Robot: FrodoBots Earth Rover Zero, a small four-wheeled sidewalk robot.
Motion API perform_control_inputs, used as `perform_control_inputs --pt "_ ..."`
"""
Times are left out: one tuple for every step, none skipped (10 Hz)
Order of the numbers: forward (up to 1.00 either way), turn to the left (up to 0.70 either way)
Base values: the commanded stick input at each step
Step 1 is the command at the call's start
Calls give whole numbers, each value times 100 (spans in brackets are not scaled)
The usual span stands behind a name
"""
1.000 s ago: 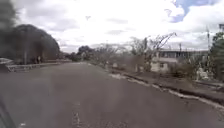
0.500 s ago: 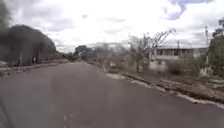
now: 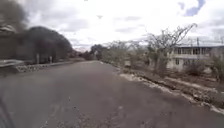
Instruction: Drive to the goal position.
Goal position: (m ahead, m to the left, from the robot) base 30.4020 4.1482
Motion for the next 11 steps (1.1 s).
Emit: perform_control_inputs --pt "70 24" --pt "70 27" --pt "70 27" --pt "70 27" --pt "70 27" --pt "70 27" --pt "70 0" --pt "70 0" --pt "70 -27" --pt "70 -27" --pt "70 0"
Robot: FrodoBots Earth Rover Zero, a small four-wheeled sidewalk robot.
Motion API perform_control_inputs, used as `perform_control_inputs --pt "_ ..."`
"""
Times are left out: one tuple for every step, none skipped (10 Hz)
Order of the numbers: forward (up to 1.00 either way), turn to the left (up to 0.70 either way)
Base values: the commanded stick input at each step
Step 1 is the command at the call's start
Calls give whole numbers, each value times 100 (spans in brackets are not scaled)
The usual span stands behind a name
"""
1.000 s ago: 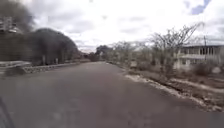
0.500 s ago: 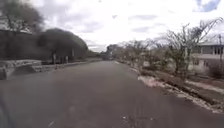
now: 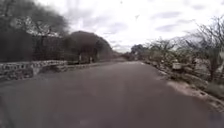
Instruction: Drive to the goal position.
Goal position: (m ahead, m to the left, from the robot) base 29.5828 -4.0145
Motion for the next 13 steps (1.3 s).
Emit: perform_control_inputs --pt "70 0" --pt "70 0" --pt "70 0" --pt "70 0" --pt "70 -24" --pt "70 -13" --pt "70 -2" --pt "70 -9" --pt "70 -21" --pt "70 0" --pt "70 0" --pt "70 0" --pt "70 0"
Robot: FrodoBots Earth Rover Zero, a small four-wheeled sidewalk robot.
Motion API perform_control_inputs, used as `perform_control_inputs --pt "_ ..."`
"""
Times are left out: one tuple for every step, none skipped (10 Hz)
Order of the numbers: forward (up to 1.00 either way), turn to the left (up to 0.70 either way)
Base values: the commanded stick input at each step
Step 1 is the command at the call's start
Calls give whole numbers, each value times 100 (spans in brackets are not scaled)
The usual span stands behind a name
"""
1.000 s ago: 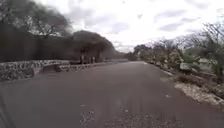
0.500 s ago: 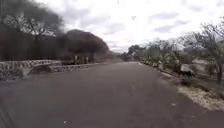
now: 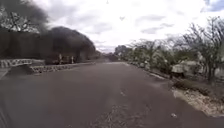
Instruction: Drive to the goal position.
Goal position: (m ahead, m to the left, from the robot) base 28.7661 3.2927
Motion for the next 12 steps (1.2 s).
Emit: perform_control_inputs --pt "70 0" --pt "70 0" --pt "70 0" --pt "70 0" --pt "70 0" --pt "70 0" --pt "70 10" --pt "70 22" --pt "70 0" --pt "70 0" --pt "70 0" --pt "70 0"
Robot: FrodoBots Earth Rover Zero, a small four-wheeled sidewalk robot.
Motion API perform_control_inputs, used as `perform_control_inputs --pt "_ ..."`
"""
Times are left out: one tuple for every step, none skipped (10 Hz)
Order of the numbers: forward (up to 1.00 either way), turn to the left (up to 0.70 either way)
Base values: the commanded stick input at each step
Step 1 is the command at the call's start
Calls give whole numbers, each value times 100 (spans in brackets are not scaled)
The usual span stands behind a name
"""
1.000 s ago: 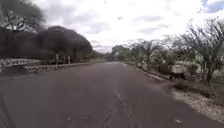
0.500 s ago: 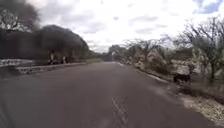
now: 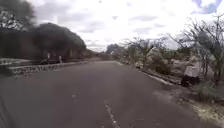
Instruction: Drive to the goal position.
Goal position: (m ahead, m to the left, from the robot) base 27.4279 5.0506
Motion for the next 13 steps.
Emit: perform_control_inputs --pt "70 0" --pt "70 0" --pt "70 0" --pt "70 2" --pt "70 13" --pt "70 25" --pt "70 0" --pt "70 0" --pt "70 0" --pt "70 0" --pt "70 0" --pt "70 0" --pt "70 0"
